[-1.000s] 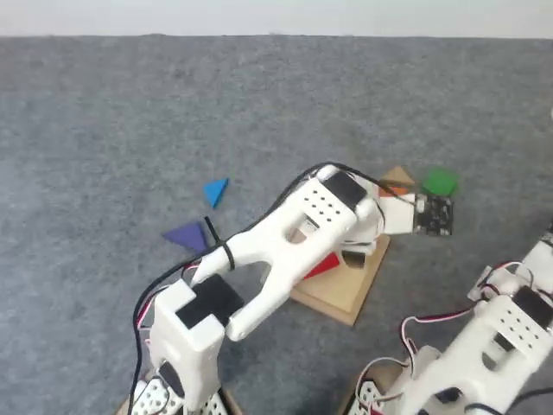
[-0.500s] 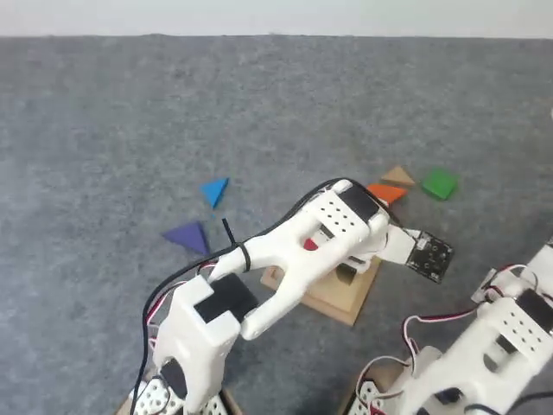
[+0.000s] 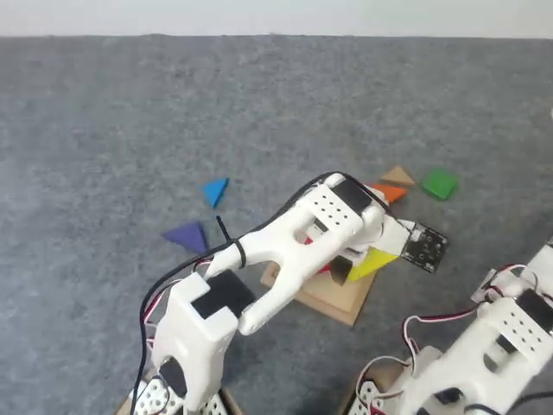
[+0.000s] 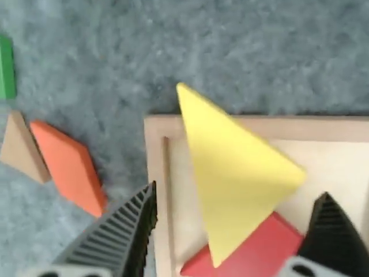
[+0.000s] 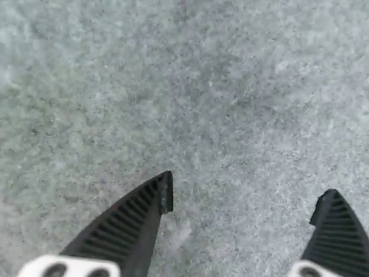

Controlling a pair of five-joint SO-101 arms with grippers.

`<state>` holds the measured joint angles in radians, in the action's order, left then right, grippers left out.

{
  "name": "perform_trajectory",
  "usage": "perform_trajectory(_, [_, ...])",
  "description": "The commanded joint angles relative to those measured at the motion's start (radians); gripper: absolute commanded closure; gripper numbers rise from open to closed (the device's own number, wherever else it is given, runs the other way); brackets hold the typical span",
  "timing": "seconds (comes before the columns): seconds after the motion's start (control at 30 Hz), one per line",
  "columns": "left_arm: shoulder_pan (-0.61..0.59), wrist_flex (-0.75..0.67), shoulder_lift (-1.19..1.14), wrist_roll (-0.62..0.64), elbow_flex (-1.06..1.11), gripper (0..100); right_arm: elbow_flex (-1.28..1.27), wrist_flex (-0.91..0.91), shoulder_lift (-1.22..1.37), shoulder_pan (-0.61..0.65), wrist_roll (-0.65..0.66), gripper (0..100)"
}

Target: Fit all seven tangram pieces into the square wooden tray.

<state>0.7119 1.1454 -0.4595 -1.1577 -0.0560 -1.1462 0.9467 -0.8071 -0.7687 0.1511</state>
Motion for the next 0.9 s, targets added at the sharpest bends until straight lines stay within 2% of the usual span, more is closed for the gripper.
perform_trajectory(0.0, [-0.025,-0.015,0.02,0.011,-0.061,60,0.057,0.005,-0.028,-0.008,0.012,62.0])
perform_trajectory(0.4, [-0.058,-0.017,0.009,0.068,-0.128,60,0.055,0.005,-0.028,-0.008,0.014,62.0])
perform_trajectory(0.63, [-0.034,-0.127,0.008,0.298,-0.124,60,0.054,0.005,-0.028,-0.008,0.012,62.0])
perform_trajectory(0.87, [-0.032,-0.132,0.006,0.506,-0.088,60,0.054,0.004,-0.028,0.013,0.012,62.0])
